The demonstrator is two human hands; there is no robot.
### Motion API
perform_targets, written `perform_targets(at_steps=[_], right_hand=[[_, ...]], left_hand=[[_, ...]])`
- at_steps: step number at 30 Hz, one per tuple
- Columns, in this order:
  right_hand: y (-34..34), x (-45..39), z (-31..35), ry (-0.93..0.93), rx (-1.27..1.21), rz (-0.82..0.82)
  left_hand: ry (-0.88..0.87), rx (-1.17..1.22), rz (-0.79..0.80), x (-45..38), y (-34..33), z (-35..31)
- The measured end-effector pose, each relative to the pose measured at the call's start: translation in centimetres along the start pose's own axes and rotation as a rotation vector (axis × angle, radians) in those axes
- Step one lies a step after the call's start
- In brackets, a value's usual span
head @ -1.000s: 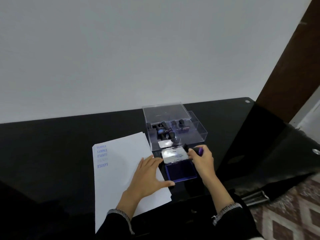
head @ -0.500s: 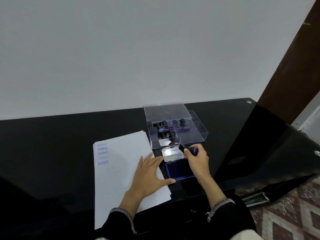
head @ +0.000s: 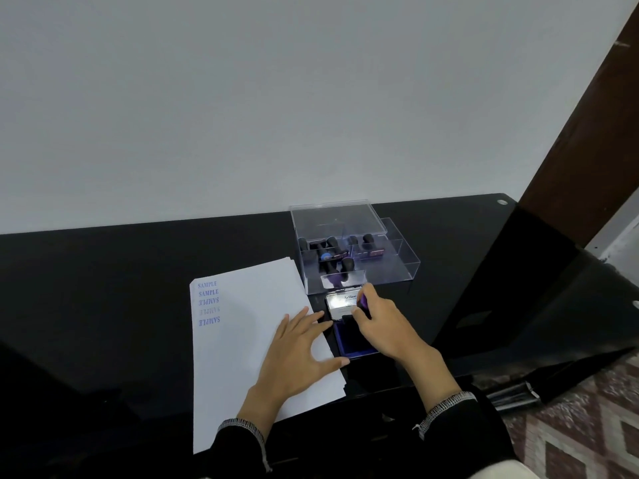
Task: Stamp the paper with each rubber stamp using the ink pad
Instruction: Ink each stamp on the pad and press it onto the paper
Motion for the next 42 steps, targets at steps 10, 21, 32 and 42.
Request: perform_targets(at_steps=[10,21,32,42], right_hand=[[-1.2,-0.2,1.3,0.084,0.248,0.019],[-1.4,0.3,1.6,0.127,0.306,-0.049],[-1.5,0.5,1.3,0.079,0.269,-0.052],[-1.5,-0.3,1.5,0.013,0.249,0.021]], left_hand=[[0.013,0.01,-0.012,0.0,0.0,0.3],[0.01,0.019,-0.021,0.0,-0.1,0.3],[0.017,0.035,-0.018,0.3,0.0,0.2],[0.023,0.033,-0.007,0.2,0.0,0.3]])
Point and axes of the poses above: each hand's wrist, its own x-axis away from the middle knuckle, its own y-axis out of the back of the hand, z = x × y, the point moved 10 cm from there along -x, towards the middle knuckle, and after that the axes turned 9 degrees about -x, right-handed, at the moved point
